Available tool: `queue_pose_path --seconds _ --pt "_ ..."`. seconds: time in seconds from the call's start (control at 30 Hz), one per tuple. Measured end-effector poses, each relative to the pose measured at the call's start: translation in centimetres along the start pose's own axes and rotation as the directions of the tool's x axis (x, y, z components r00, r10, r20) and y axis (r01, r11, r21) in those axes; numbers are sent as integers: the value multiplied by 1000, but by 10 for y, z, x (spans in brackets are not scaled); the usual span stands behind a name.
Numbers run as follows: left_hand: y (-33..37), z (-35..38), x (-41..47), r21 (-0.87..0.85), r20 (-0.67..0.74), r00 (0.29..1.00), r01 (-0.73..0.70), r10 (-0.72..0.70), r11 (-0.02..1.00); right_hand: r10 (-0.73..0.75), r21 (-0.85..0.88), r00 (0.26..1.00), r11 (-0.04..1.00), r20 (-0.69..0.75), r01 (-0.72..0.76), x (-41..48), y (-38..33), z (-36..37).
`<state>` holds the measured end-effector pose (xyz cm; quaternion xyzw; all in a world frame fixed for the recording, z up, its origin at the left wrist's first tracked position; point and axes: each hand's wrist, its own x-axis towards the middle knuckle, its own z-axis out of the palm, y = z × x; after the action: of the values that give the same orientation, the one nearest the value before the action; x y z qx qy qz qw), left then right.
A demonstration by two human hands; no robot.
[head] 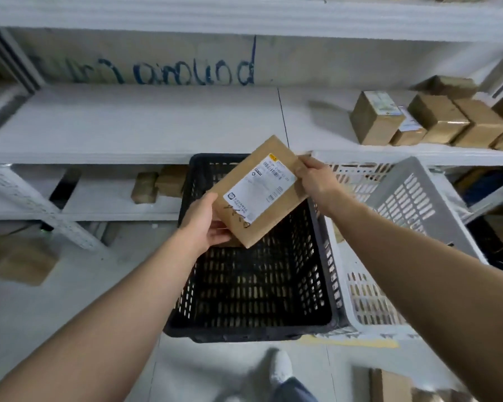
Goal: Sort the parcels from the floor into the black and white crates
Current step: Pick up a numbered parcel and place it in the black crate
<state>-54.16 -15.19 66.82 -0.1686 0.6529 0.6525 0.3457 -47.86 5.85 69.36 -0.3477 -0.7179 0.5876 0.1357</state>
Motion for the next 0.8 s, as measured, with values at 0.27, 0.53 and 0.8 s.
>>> queue_pose_path --seconds 0.27,0.53,0.8 --pt "-28 28 58 -111 -63 983 162 -170 980 70 -89 996 994 50 -66 71 30 16" --pt "-71 34 109 -219 -55 941 314 -333 924 91 -436 984 900 153 -15 110 72 56" --pt "-90 49 158 -176 -66 919 373 -389 911 206 -510 960 856 189 -83 143 106 72"
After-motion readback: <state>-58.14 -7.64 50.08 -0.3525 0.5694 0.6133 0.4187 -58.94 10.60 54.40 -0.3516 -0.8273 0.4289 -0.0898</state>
